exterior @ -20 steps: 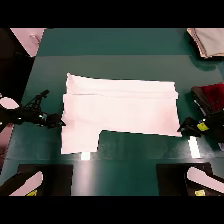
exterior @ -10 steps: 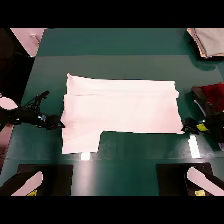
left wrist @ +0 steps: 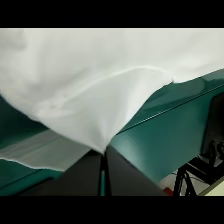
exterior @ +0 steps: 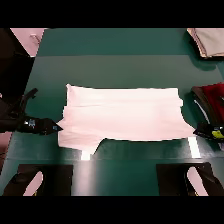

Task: Fold the shirts.

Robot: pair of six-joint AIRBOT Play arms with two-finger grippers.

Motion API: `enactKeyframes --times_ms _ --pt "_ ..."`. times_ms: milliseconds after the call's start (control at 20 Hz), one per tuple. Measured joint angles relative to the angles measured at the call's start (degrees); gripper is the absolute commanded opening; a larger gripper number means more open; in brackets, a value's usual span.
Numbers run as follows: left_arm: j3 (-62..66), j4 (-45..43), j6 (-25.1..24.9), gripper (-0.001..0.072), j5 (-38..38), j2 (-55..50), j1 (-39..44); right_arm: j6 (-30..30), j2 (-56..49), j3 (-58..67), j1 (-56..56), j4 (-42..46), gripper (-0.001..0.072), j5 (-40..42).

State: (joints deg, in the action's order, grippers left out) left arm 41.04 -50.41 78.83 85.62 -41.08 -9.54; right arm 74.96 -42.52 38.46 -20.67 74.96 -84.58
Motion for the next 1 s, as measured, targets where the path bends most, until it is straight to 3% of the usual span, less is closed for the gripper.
enactKeyframes --times_ms 300,950,1000 --pt "8.9 2.5 -0.8 0.0023 -10.3 -4.3 0.0 1.4 -7.5 9.8 8.5 -0.3 0.001 5.5" --pt "19.2 5.7 -8.6 0.0033 -30.6 -30.9 0.0 4.5 -39.0 34.5 16.4 -0.4 0.0016 12.3" --pt "19.6 6.2 -9.1 0.0257 -32.5 -32.2 0.0 4.7 -40.8 35.8 16.5 -0.5 0.0025 12.5"
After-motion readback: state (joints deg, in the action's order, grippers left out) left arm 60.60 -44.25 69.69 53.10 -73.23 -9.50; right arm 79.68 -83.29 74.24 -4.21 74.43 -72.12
